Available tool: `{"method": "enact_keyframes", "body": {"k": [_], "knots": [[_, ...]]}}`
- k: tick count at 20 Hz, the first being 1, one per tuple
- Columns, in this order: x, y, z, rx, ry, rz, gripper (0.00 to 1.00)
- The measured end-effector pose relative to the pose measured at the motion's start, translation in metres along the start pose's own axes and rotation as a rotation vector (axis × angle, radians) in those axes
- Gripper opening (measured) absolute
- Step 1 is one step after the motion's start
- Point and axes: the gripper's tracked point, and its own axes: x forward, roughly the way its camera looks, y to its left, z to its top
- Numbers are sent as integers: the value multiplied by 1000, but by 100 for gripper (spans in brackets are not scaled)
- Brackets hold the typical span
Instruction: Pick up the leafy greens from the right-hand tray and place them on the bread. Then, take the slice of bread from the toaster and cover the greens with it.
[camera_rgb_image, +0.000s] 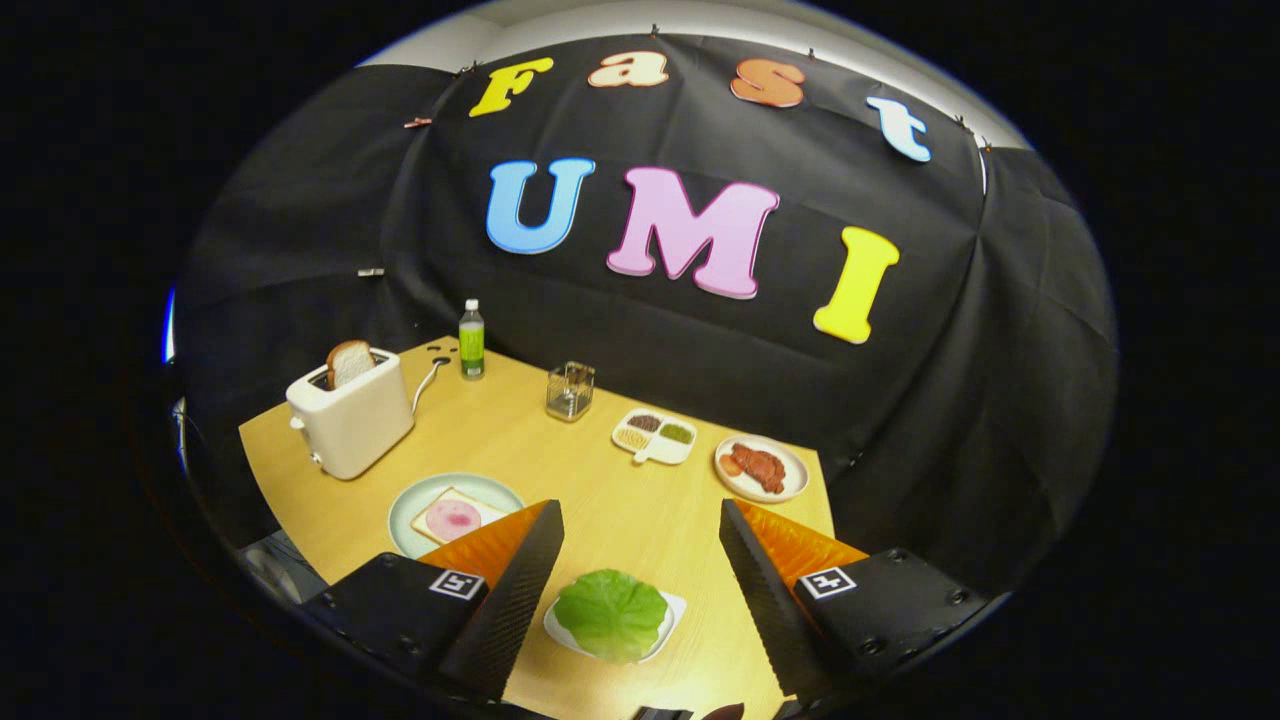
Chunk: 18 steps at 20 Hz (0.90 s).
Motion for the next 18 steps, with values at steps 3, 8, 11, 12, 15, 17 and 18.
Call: {"method": "enact_keyframes", "body": {"k": [3,8,11,12,15,17,18], "knots": [[17,1,-46,8,111,28,98],[50,4,-121,-44,306,66,95],[65,14,-162,-58,426,108,92],[70,18,-177,-54,470,123,90],[80,25,-202,-48,550,155,75],[88,25,-209,-54,566,147,71],[92,25,-210,-46,573,147,71]]}}
